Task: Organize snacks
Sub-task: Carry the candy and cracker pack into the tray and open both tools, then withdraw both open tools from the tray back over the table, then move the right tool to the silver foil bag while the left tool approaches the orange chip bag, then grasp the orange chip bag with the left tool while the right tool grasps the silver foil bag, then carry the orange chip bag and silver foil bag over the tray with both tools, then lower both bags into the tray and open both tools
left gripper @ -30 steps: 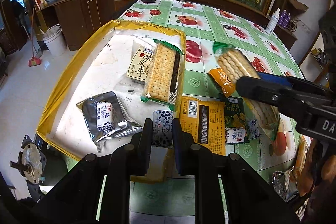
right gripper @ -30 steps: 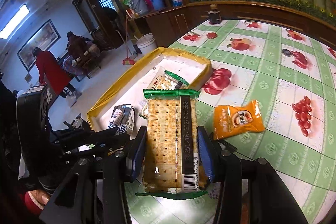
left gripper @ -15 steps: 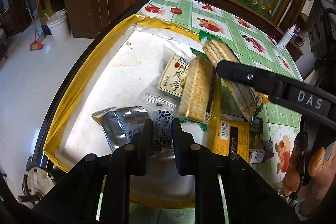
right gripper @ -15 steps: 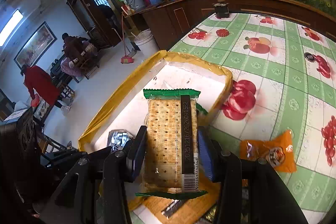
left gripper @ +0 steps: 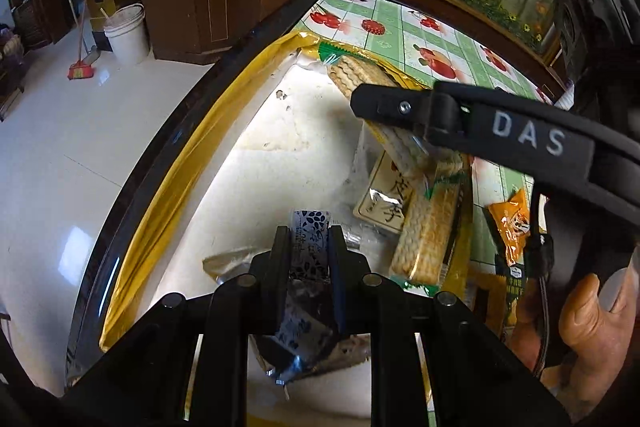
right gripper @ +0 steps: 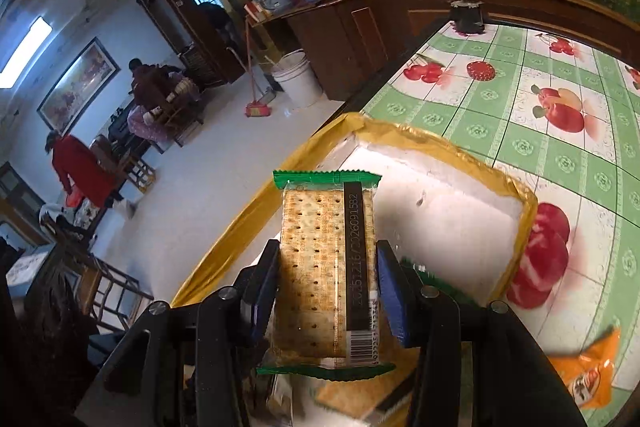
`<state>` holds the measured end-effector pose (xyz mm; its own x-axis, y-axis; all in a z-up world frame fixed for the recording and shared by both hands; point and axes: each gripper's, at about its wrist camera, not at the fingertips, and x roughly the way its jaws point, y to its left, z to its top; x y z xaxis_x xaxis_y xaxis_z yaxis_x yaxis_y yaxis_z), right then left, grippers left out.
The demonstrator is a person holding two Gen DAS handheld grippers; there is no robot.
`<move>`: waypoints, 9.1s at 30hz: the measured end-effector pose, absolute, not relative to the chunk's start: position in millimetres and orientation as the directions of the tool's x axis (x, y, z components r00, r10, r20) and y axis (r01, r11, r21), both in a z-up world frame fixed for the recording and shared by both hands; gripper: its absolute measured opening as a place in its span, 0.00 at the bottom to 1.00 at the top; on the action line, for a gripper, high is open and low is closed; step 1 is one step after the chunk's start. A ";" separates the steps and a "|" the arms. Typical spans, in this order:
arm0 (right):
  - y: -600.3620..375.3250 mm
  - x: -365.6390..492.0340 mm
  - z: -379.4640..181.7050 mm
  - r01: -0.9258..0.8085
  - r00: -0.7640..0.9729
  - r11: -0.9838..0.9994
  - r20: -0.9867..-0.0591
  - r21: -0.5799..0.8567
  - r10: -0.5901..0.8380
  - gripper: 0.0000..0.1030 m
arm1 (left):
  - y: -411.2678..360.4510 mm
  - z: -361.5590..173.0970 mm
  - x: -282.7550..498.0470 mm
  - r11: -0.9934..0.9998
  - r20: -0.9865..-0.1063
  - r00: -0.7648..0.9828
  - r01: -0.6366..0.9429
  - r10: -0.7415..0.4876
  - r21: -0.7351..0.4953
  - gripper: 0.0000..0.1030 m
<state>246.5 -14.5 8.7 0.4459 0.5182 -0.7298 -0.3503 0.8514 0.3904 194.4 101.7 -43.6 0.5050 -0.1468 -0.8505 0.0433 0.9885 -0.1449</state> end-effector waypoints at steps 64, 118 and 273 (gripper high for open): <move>-248.6 -27.0 -6.3 -0.153 0.706 0.537 -0.289 0.830 0.646 0.81 | -25.4 -3.8 56.6 0.964 -0.751 0.636 0.267 -0.178 -0.002 0.52; -315.6 -56.9 56.1 -0.142 0.798 0.956 -0.542 0.257 0.265 0.83 | -68.6 -8.0 28.0 0.875 -0.758 0.581 0.484 -0.296 0.029 0.52; -31.9 196.1 2.3 -0.396 0.498 0.893 -0.767 0.213 0.404 0.60 | 84.5 -27.9 142.4 0.988 -0.755 0.655 0.131 -0.024 0.081 0.23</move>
